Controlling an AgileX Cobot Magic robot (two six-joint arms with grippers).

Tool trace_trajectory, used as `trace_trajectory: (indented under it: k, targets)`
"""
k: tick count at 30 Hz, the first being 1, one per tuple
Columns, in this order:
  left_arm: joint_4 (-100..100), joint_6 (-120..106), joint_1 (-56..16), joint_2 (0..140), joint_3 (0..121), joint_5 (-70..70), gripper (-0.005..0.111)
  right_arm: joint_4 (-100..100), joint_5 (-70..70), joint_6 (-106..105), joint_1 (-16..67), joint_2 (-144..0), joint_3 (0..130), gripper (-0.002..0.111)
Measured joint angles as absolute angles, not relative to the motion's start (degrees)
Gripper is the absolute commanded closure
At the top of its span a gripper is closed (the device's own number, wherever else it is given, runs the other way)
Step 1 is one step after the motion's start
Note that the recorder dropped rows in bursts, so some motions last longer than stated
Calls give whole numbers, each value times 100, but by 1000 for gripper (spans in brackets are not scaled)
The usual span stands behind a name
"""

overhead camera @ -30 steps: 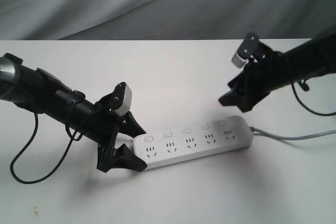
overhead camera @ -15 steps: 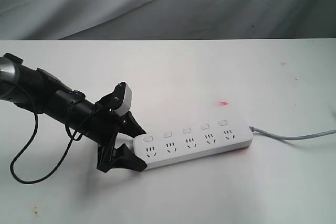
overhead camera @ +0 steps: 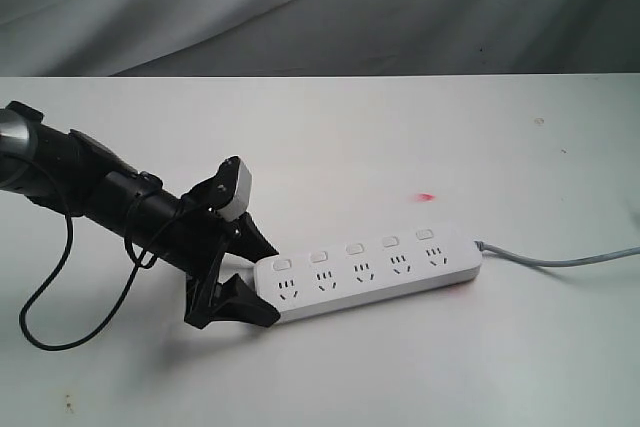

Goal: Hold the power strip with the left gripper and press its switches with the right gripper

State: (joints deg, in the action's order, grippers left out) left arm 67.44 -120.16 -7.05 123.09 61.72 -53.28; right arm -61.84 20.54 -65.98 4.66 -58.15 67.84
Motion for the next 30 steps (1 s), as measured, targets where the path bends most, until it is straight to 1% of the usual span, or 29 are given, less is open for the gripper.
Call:
trace_trajectory:
  k: [11, 30]
  targets:
    - [6744, -12016, -705, 12309, 6172, -5328, 77, -6184, 2246, -6575, 466, -5043, 6784, 108]
    - [6744, -12016, -705, 12309, 6172, -5328, 77, -6220, 2174, -6559, 466, -5017, 6784, 108]
